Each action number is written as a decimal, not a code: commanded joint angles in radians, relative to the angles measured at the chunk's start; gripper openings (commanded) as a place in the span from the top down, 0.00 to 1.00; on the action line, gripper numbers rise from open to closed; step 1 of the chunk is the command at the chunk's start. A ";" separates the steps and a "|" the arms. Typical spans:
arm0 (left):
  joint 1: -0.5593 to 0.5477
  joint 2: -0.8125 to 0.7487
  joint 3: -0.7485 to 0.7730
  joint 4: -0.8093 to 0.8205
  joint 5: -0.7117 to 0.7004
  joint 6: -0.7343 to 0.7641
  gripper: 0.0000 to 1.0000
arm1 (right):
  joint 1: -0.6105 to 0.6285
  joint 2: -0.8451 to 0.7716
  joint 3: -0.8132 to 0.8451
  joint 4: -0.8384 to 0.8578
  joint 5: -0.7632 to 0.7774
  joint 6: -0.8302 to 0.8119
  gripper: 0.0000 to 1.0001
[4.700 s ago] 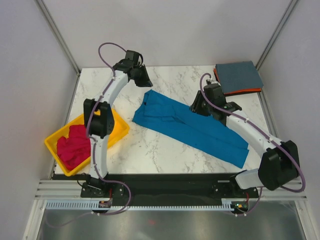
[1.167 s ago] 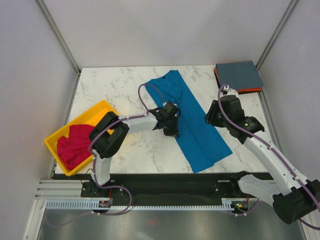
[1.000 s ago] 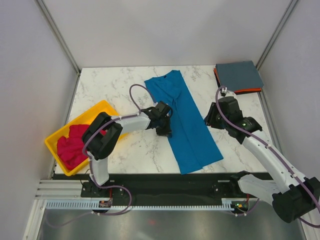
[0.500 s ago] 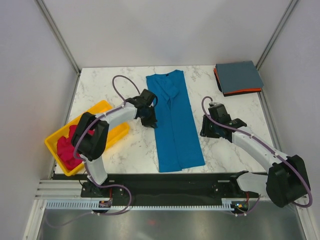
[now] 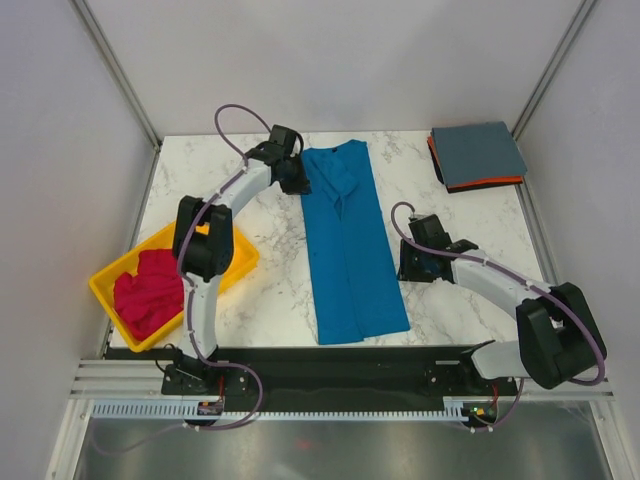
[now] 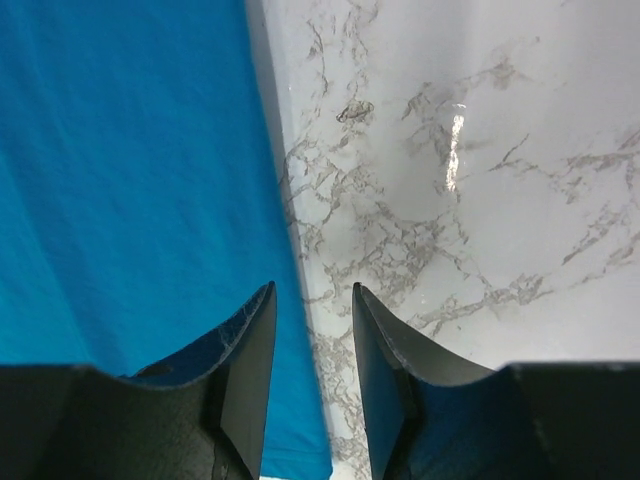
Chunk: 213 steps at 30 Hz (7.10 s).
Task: Fold and stack the t-shirts
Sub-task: Fold the tshirt
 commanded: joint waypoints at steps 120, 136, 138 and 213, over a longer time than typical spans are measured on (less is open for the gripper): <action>-0.356 -0.729 -1.243 0.240 0.038 -0.270 0.72 | 0.260 -0.161 -0.234 -0.041 0.050 0.296 1.00; -0.356 -0.853 -1.215 0.203 0.091 -0.270 0.62 | 0.271 -0.251 -0.133 -0.158 0.079 0.324 0.71; -0.356 -0.851 -1.211 0.203 0.100 -0.269 0.61 | 0.275 -0.244 -0.118 -0.153 0.062 0.321 0.70; -0.382 -0.810 -1.339 0.347 0.167 -0.354 0.90 | 0.351 -0.127 -0.170 -0.098 0.056 0.268 0.58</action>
